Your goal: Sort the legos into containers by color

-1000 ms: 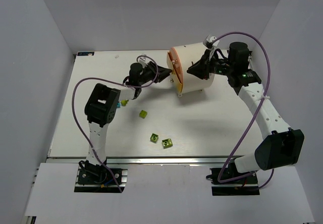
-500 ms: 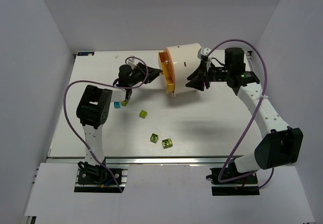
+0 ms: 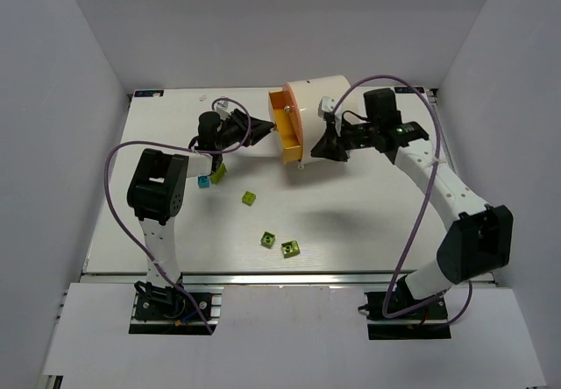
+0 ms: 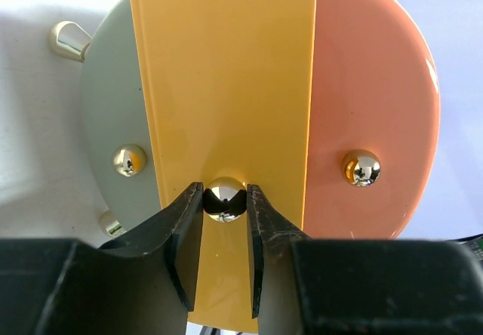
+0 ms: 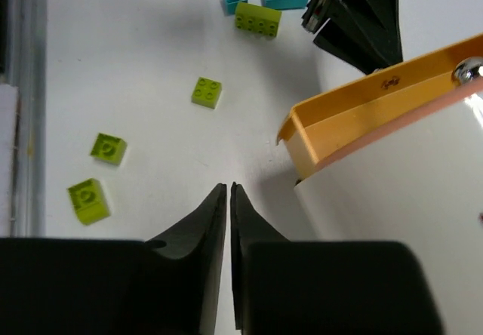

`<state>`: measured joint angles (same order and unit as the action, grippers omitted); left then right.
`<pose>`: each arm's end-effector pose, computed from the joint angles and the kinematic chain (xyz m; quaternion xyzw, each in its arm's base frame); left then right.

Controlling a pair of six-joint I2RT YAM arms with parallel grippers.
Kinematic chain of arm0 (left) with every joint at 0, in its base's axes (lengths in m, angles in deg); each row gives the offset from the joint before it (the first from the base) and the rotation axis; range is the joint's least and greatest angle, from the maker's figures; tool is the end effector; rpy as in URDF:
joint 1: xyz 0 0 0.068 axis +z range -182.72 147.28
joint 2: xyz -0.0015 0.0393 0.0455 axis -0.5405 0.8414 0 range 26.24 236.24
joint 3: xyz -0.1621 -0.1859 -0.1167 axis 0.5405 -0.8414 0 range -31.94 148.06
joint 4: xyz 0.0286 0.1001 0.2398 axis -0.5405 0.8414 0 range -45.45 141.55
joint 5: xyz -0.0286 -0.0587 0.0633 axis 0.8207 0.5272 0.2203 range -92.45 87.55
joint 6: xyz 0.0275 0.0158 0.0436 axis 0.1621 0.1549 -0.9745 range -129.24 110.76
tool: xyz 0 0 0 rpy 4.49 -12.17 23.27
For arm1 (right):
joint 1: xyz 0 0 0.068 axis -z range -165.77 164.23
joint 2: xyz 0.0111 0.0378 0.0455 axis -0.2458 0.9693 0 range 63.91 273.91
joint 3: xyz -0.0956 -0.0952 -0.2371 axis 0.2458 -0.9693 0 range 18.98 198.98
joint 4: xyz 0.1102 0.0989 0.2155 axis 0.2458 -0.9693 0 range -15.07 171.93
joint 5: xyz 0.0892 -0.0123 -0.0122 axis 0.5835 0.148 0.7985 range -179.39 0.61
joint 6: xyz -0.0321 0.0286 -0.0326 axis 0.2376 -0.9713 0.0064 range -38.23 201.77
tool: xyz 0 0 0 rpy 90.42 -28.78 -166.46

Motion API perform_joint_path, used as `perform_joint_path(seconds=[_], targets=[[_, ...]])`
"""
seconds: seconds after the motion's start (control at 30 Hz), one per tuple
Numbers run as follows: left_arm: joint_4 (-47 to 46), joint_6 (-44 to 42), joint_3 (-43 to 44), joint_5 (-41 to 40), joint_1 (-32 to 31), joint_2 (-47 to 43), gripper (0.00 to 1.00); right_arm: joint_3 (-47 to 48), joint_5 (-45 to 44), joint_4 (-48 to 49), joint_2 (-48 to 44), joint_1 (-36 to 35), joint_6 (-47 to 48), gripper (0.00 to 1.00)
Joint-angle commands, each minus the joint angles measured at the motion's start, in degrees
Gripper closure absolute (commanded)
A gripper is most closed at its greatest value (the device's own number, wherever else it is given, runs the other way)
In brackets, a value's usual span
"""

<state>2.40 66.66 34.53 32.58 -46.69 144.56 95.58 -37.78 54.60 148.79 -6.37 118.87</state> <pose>0.4273 -0.1275 0.1729 -0.2087 0.7249 -0.5972 0.2728 0.2950 0.1408 0.3445 -0.5606 0.6054 0.3242 0.4627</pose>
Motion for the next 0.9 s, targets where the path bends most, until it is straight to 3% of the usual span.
perform_joint_path(seconds=[0.0, 0.07, 0.23, 0.33, 0.53, 0.87], targets=[[2.07, -1.45, 1.20, 2.50, 0.35, -2.04, 0.79, 6.09, -6.52, 4.56, 4.05, -3.30, -1.33, 0.91], [2.16, -1.54, 1.20, 2.59, 0.35, -2.30, 0.79, 10.12, -9.32, 4.83, 7.04, -4.88, -2.29, 1.00], [2.34, -1.89, 1.29, 3.20, 0.35, -2.48, 0.78, 13.49, -16.71, 8.34, 11.09, -7.78, -4.05, 1.00], [1.90, -1.81, 1.46, 3.73, 0.35, -2.22, 0.78, 15.41, -28.62, 10.89, 13.45, -9.80, -5.81, 1.00], [2.33, -2.33, 0.94, 4.26, 0.35, -2.83, 0.78, 16.04, -41.58, 14.50, 15.22, -11.13, -5.73, 1.00], [2.25, -2.77, -0.29, 4.53, 1.40, -3.97, 0.78, 14.11, -48.36, 15.64, 15.76, -10.95, -4.67, 1.00]])
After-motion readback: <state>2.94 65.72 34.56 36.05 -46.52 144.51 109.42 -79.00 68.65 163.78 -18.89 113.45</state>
